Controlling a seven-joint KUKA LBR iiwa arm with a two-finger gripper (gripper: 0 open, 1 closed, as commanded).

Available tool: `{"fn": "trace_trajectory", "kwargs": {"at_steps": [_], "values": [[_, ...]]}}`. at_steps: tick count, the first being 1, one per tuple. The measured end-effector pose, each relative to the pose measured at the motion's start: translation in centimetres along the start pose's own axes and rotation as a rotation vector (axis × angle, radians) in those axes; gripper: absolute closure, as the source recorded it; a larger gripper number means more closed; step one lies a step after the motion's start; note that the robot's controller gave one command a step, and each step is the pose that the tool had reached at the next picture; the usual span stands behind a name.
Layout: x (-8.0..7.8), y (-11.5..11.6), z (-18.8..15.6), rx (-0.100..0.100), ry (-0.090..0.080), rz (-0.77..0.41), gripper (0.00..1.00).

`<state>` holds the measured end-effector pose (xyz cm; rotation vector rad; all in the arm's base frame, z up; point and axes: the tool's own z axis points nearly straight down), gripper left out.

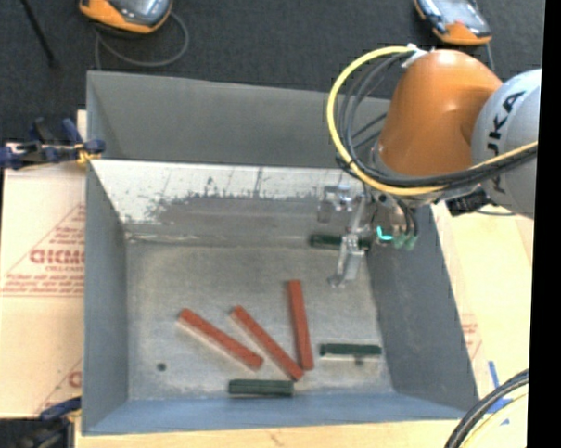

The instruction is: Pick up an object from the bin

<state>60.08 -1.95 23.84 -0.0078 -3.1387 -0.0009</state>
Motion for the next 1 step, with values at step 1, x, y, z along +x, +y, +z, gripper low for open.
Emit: {"fn": "trace_trajectory", "kwargs": {"at_steps": [1], "values": [[2.44,6.18,15.84,0.001,0.001,-0.196,0.00]]}}
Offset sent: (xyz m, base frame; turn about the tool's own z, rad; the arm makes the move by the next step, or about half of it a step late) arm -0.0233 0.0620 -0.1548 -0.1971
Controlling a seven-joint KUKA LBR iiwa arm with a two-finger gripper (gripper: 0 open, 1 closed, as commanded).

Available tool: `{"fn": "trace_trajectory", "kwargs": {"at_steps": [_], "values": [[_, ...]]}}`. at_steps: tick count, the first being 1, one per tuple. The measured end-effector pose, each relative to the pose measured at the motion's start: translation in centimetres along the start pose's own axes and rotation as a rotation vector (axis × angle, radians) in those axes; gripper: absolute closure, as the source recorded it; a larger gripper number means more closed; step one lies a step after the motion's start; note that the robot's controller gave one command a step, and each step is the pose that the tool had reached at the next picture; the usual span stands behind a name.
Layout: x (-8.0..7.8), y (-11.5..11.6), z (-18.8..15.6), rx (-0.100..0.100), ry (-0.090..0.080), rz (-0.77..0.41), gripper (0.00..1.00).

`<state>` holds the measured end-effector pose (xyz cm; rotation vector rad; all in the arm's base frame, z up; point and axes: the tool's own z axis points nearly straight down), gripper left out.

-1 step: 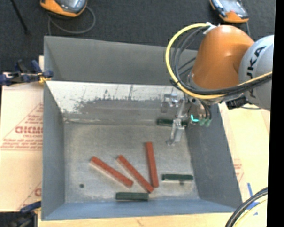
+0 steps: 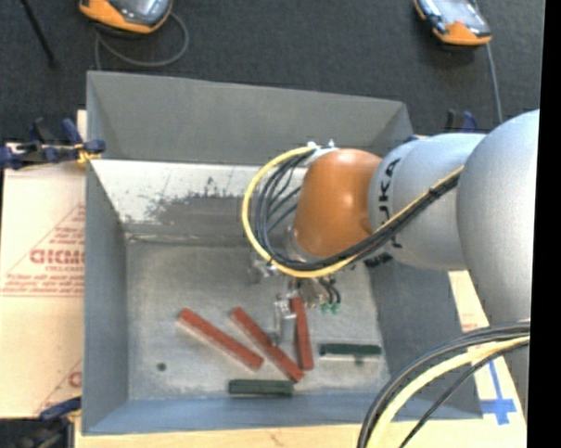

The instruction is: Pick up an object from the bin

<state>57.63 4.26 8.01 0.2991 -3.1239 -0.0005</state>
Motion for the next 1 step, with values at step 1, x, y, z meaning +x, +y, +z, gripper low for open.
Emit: {"fn": "trace_trajectory", "kwargs": {"at_steps": [1], "values": [[1.56,-7.30,-8.78,0.007,-0.014,0.009,0.00]]}}
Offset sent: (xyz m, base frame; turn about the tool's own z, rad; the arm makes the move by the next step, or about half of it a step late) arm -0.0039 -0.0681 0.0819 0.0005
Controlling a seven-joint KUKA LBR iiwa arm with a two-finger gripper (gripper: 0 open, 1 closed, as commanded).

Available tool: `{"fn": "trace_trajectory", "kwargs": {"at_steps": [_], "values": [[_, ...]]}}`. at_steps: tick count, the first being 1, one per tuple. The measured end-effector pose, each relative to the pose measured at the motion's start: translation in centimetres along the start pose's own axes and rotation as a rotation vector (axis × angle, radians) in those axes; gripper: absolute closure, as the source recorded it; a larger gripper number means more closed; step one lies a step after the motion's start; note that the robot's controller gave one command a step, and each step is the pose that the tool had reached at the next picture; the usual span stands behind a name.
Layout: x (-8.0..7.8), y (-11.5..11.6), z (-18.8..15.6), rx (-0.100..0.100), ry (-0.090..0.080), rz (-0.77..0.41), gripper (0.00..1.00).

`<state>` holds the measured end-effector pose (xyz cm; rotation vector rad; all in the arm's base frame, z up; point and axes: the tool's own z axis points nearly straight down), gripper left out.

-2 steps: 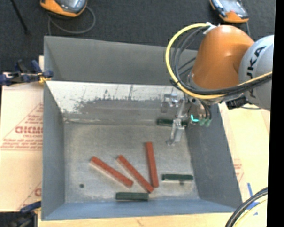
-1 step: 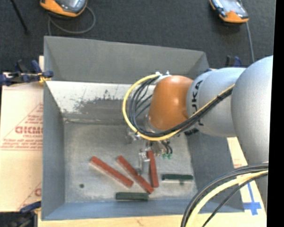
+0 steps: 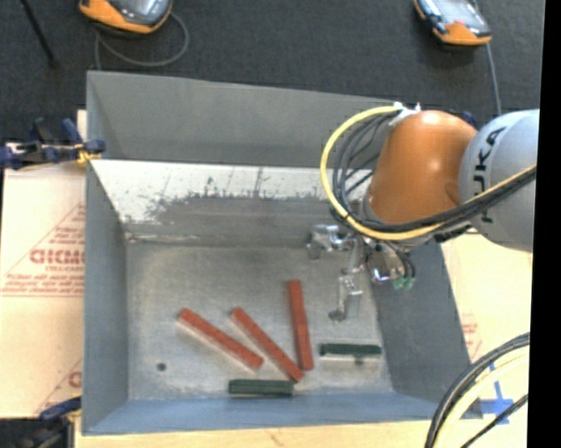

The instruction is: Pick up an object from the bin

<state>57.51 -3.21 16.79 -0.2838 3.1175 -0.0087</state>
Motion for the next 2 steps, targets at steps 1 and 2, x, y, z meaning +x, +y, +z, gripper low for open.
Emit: {"fn": "trace_trajectory", "kwargs": {"at_steps": [1,2], "values": [[1.9,-3.0,9.5,-0.004,0.000,-0.338,0.00],[-3.1,-3.9,1.3,-0.001,-0.003,-0.236,0.00]]}}
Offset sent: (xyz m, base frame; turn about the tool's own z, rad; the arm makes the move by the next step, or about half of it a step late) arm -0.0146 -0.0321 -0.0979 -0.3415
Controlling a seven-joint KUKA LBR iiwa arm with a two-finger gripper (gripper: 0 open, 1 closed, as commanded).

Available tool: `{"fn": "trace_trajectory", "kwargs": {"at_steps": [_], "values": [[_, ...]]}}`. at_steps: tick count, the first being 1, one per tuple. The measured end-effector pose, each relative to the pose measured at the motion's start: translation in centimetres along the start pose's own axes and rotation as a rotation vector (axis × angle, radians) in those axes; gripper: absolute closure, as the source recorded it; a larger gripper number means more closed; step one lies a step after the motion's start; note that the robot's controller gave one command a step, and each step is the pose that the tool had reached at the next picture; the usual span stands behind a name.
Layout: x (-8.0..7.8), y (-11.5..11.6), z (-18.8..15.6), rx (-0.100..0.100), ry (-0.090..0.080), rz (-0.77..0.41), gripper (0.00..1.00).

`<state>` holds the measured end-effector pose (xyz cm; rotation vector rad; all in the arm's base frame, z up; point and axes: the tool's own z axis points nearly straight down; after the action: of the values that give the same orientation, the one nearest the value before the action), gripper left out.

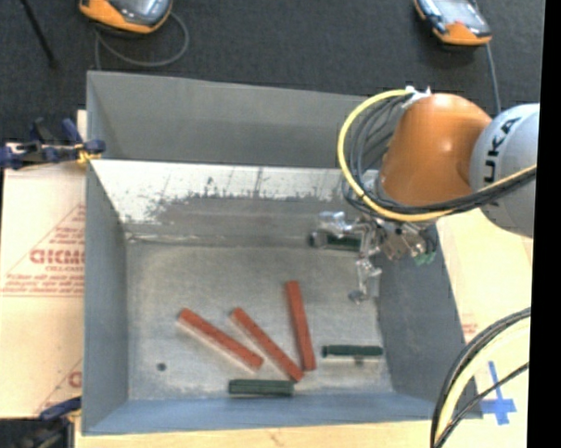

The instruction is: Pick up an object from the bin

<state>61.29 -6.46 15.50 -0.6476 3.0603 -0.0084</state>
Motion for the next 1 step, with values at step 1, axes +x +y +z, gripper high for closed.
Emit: {"fn": "trace_trajectory", "kwargs": {"at_steps": [1], "values": [[9.25,6.12,3.76,-0.010,0.017,0.169,0.00]]}}
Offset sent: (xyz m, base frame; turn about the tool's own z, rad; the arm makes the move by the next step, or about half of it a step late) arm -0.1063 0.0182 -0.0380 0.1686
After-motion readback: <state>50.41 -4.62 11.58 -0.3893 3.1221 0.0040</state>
